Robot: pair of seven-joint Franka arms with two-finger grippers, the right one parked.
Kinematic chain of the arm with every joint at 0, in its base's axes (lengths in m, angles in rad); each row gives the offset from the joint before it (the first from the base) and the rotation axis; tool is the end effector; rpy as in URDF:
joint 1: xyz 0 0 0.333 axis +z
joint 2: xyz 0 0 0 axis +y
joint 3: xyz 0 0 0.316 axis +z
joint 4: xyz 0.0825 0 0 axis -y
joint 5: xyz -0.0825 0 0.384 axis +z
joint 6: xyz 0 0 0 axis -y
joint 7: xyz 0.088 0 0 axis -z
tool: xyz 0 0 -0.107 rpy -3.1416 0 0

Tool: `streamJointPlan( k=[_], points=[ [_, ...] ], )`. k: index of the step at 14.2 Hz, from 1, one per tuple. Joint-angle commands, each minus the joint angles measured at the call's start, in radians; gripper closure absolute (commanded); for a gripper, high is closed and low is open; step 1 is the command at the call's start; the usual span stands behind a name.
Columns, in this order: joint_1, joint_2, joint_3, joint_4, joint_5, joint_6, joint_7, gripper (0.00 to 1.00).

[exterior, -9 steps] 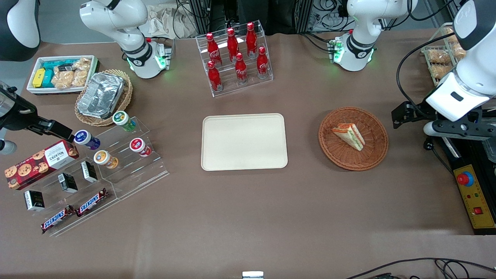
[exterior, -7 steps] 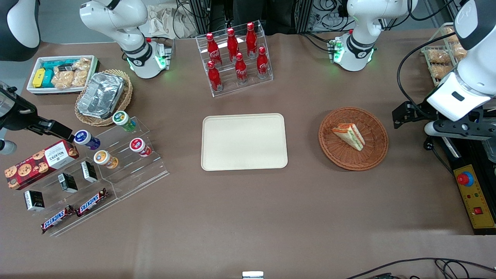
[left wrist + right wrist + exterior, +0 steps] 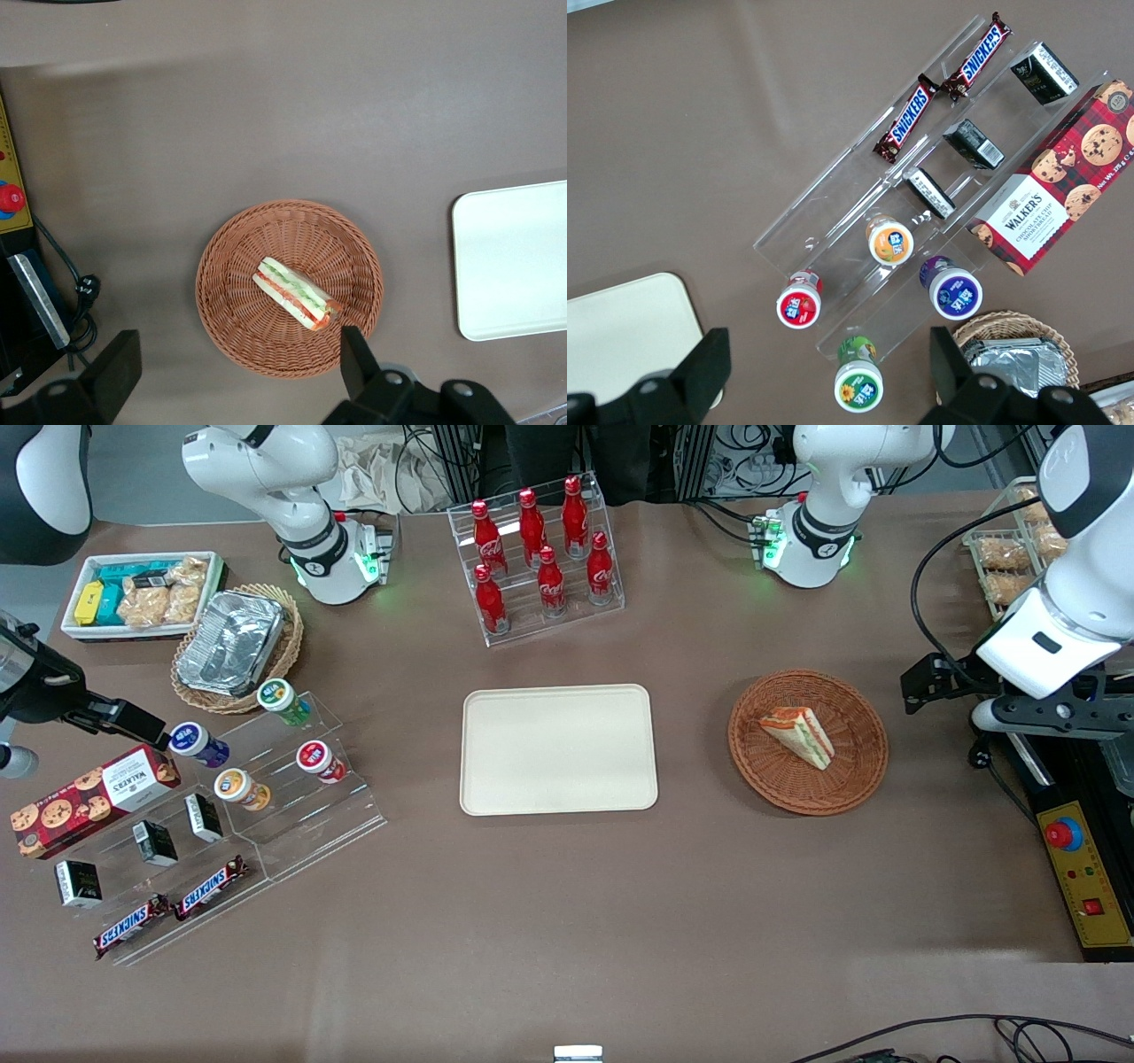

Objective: Place sandwich from basket to tray
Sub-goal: 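Move the open left gripper over the wrapped sandwich in the basket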

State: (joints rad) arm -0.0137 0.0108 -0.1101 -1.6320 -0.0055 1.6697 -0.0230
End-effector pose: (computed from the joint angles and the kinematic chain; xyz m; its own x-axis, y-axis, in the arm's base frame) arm 0.5613 -0.0701 0.5982 0.9946 -0.1000 0.0268 -0.1002 -0.9949 0.0073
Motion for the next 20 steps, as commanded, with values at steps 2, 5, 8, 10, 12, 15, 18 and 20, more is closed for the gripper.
streamJointPlan(
  k=[2,5,8,10,12,15,18,20],
  points=[
    [0.012,-0.057,0.007,-0.023,0.002,-0.037,-0.182,0.0],
    [0.011,-0.092,0.006,-0.051,0.004,-0.1,-0.374,0.0],
    [0.002,-0.141,0.001,-0.147,0.002,-0.097,-0.553,0.0],
    [-0.008,-0.155,-0.016,-0.184,0.001,-0.091,-0.625,0.0],
    [-0.04,-0.15,-0.017,-0.204,0.012,-0.081,-0.748,0.0],
    [-0.061,-0.204,-0.022,-0.362,0.001,0.028,-0.827,0.0],
    [-0.063,-0.3,-0.025,-0.61,-0.01,0.244,-0.893,0.0],
    [-0.063,-0.302,-0.025,-0.687,-0.04,0.338,-0.914,0.0]
  ],
)
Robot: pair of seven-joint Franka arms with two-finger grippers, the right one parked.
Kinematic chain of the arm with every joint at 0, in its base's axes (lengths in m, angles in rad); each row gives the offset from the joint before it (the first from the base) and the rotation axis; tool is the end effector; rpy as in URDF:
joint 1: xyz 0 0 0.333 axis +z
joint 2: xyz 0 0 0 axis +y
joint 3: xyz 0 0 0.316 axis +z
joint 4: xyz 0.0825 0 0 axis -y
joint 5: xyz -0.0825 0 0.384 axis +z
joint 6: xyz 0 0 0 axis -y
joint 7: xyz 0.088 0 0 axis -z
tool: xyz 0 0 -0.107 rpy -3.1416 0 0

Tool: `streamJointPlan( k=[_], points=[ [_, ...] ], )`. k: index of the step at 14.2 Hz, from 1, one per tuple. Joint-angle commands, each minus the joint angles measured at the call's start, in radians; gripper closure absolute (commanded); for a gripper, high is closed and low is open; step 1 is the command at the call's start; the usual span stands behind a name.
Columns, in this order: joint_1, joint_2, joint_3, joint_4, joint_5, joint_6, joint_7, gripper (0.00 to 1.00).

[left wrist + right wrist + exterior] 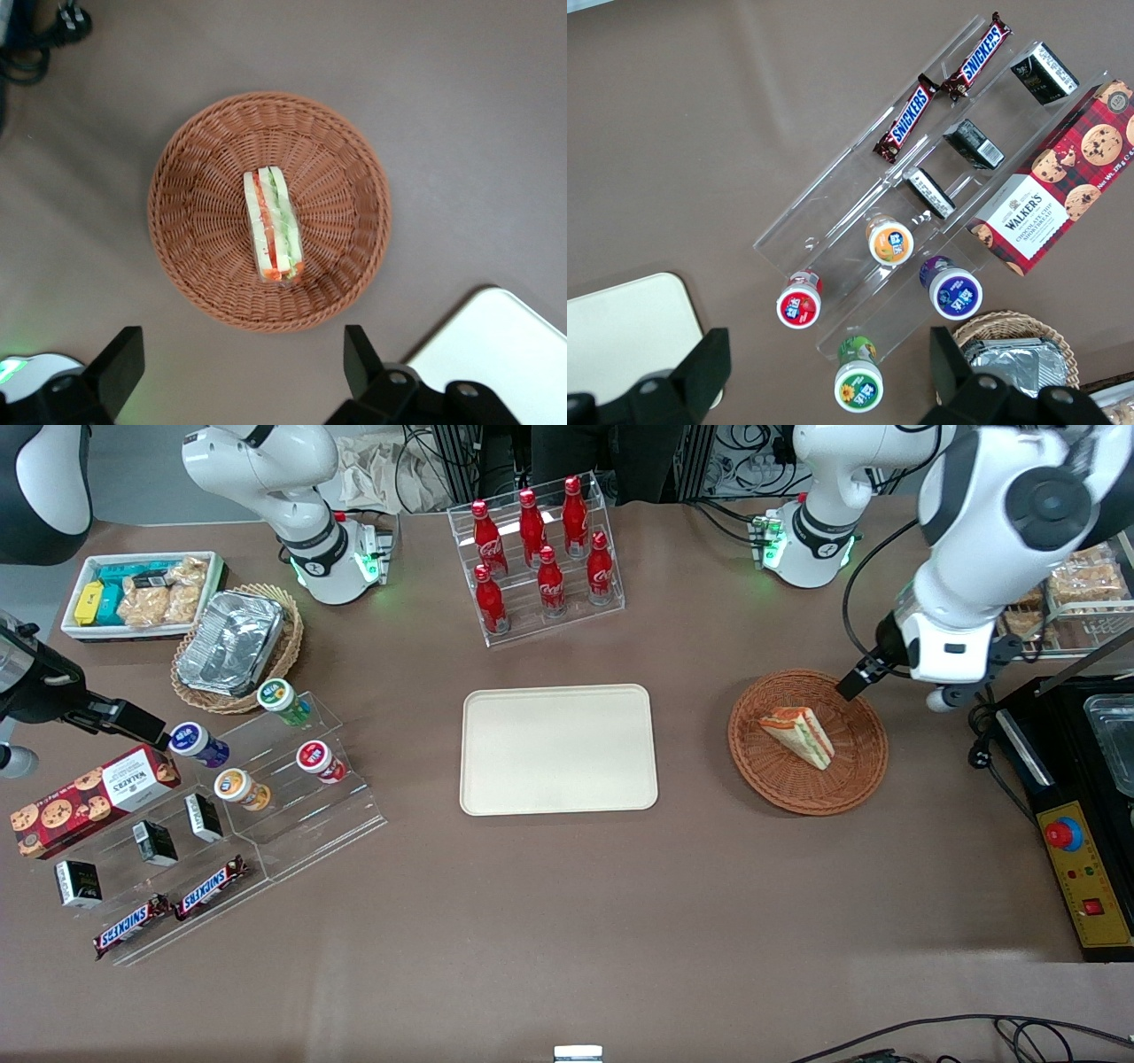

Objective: Place sandwich from basket to tray
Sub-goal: 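Move the open left gripper over the wrapped sandwich in the basket, then lower the left gripper and close it on the sandwich's crust edge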

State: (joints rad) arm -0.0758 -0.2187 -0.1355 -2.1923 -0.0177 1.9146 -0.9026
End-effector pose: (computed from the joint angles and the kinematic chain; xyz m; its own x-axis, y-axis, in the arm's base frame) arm 0.4680 -0.1043 0.4717 0.7629 0.6460 -0.0274 0.6440 -0.7630 -0.0558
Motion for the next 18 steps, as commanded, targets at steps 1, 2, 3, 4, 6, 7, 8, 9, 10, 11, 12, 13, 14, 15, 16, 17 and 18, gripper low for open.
streamJointPlan(
  k=[1,2,3,4,6,7,8,9,10,11,12,13,14,15,16,17,18],
  points=[
    [-0.002,-0.065,0.0,-0.156,-0.042,0.136,-0.036,0.0],
    [-0.004,-0.062,-0.001,-0.199,-0.048,0.188,-0.039,0.0],
    [-0.008,-0.062,-0.001,-0.246,-0.053,0.258,-0.051,0.0],
    [-0.01,-0.053,-0.001,-0.286,-0.06,0.327,-0.07,0.0],
    [-0.03,-0.012,-0.001,-0.307,-0.061,0.395,-0.097,0.0],
    [-0.03,0.008,-0.001,-0.302,-0.062,0.406,-0.101,0.0],
    [-0.03,0.031,-0.001,-0.3,-0.062,0.423,-0.102,0.0],
    [-0.032,0.047,-0.001,-0.303,-0.062,0.443,-0.102,0.0],
    [-0.033,0.07,-0.001,-0.305,-0.062,0.458,-0.105,0.0],
    [-0.033,0.088,-0.001,-0.306,-0.062,0.475,-0.111,0.0],
    [-0.033,0.1,-0.001,-0.308,-0.062,0.489,-0.111,0.0],
    [-0.033,0.113,0.0,-0.311,-0.062,0.497,-0.111,0.0],
    [-0.033,0.127,0.0,-0.319,-0.061,0.523,-0.111,0.0],
    [-0.033,0.137,0.0,-0.331,-0.062,0.561,-0.111,0.0],
    [-0.033,0.146,0.0,-0.346,-0.062,0.593,-0.111,0.0],
    [-0.033,0.157,0.0,-0.357,-0.061,0.618,-0.111,0.0],
    [-0.033,0.171,0.0,-0.365,-0.061,0.629,-0.111,0.0]
  ],
)
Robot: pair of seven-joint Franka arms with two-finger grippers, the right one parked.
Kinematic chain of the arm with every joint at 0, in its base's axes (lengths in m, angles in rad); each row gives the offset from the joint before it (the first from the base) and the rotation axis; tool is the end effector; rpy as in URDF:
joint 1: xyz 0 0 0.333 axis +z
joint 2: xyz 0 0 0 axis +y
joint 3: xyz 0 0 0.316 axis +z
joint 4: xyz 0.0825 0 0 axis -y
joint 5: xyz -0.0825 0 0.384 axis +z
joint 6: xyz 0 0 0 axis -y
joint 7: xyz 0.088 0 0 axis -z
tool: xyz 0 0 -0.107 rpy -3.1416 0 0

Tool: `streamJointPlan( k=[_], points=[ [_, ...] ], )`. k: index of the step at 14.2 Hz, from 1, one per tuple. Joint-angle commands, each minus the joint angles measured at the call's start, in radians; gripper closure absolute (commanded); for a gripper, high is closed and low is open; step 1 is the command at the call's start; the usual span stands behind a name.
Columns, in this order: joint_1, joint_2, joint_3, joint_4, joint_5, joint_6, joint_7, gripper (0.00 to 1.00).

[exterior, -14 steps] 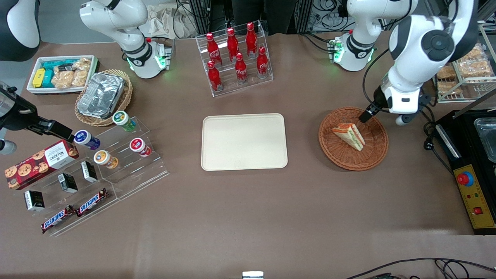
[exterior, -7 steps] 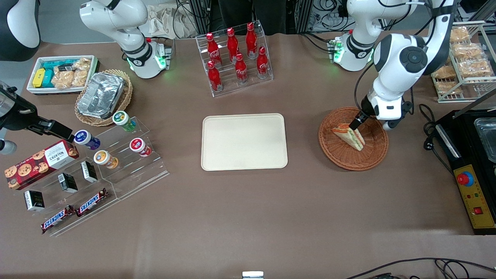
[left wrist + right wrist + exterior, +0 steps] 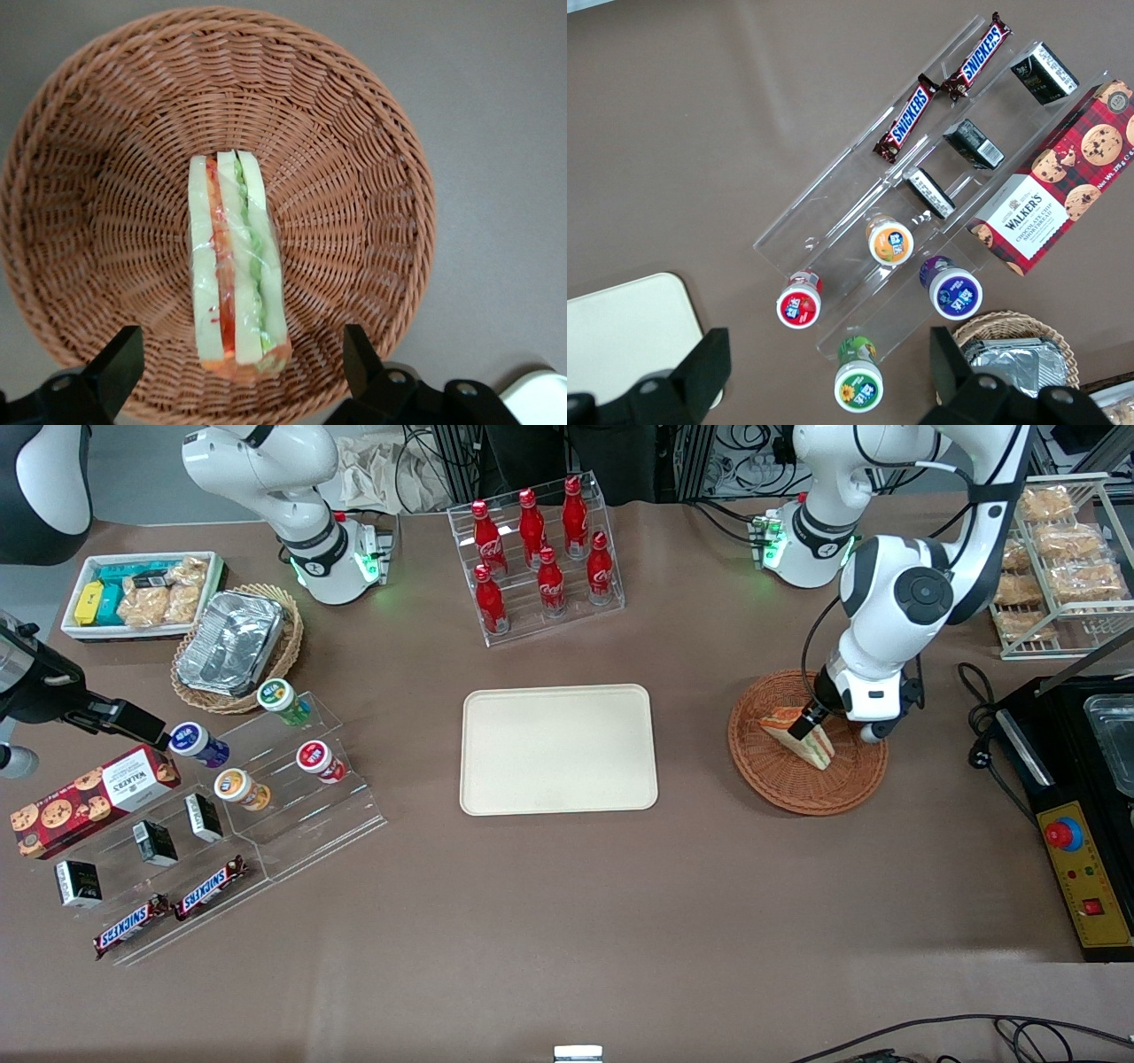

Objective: Place sandwich from basket to tray
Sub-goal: 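Lower the left gripper and close it on the sandwich's crust edge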

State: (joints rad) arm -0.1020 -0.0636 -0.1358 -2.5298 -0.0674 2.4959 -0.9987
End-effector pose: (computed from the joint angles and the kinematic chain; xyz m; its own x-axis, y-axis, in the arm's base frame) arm 0.4451 -0.1071 0.3009 0.6865 0.7270 -0.0128 0.7268 -0.6856 0.0421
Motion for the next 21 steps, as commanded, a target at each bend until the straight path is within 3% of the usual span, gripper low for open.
streamJointPlan(
  k=[1,12,13,14,17,18,21],
  points=[
    [-0.007,0.028,0.001,-0.029,-0.011,0.057,-0.015,0.0],
    [-0.007,0.122,0.002,-0.049,-0.009,0.178,-0.037,0.06],
    [-0.012,0.126,0.002,-0.049,-0.006,0.182,-0.037,0.13],
    [-0.021,0.128,0.004,-0.049,-0.006,0.182,-0.037,0.28],
    [-0.021,0.125,0.005,-0.049,0.003,0.181,-0.028,0.93],
    [-0.021,0.113,0.005,-0.047,0.005,0.178,-0.029,1.0],
    [-0.021,0.018,0.004,-0.024,0.006,0.103,-0.02,1.0]
  ],
)
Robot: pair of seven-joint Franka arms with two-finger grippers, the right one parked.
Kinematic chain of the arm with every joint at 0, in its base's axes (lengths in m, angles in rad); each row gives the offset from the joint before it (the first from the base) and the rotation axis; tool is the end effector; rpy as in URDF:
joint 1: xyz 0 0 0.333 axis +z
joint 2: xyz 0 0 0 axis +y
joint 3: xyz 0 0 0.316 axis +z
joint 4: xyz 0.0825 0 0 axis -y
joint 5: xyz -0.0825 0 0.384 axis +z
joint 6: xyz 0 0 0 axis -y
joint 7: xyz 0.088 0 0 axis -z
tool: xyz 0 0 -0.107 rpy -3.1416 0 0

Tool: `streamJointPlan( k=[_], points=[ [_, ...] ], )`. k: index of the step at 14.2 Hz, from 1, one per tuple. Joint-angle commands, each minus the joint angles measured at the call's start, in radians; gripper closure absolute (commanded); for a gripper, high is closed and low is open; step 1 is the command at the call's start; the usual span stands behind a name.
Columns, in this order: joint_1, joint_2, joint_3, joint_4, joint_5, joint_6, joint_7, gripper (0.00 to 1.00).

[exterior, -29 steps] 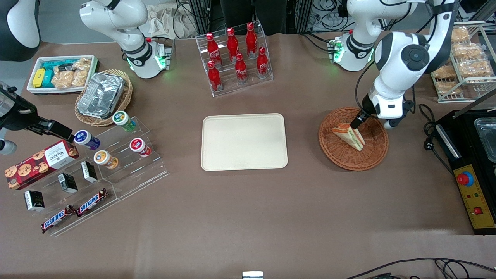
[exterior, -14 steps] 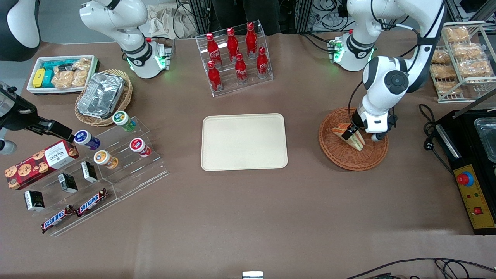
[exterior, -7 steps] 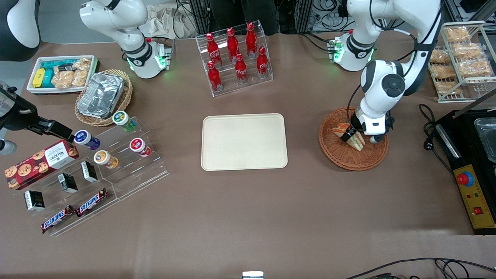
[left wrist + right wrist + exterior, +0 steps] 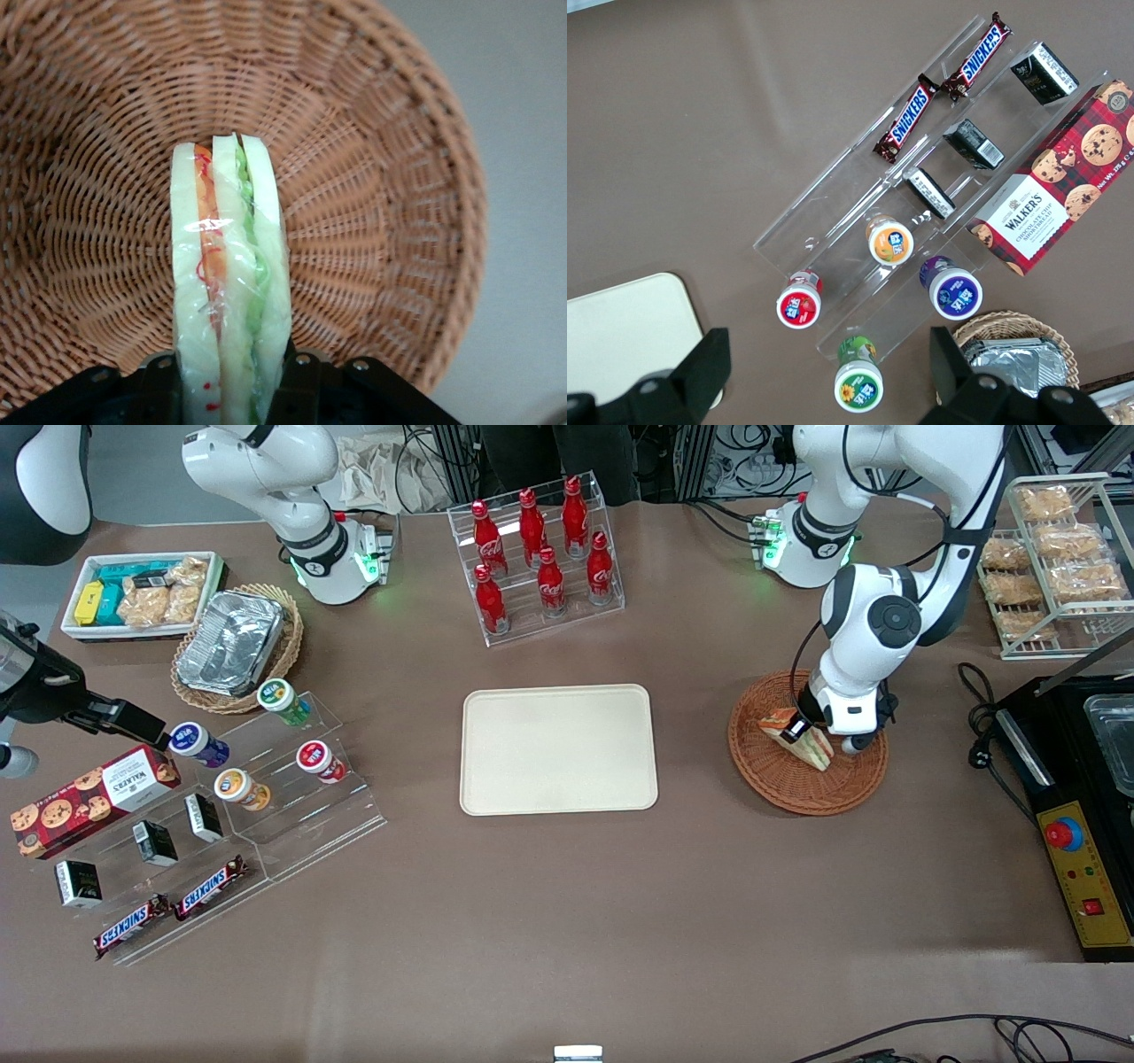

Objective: Place sandwich from basket to tray
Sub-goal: 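Lower the left gripper and close it on the sandwich's crust edge, then lift the sandwich out of the basket and carry it toward the cream tray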

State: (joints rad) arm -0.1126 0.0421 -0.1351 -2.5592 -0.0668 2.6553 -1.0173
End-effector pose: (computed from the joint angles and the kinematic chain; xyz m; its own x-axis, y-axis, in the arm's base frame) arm 0.4440 -0.1108 0.2564 0.6764 0.7365 -0.0062 0.7352 -0.6747 0.0661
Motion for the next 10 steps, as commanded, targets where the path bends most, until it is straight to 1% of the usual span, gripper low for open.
streamJointPlan(
  k=[1,3,5,7,8,10],
  points=[
    [-0.01,-0.117,0.003,0.035,0.008,-0.111,0.003,1.0],
    [-0.012,-0.152,-0.001,0.13,0.01,-0.237,0.013,1.0],
    [-0.031,-0.151,-0.001,0.274,0.01,-0.412,0.023,1.0],
    [-0.036,-0.142,-0.001,0.416,0.013,-0.584,0.087,1.0],
    [-0.038,-0.137,-0.001,0.459,0.013,-0.638,0.139,1.0],
    [-0.051,-0.145,-0.02,0.478,0.012,-0.661,0.236,1.0]
  ],
)
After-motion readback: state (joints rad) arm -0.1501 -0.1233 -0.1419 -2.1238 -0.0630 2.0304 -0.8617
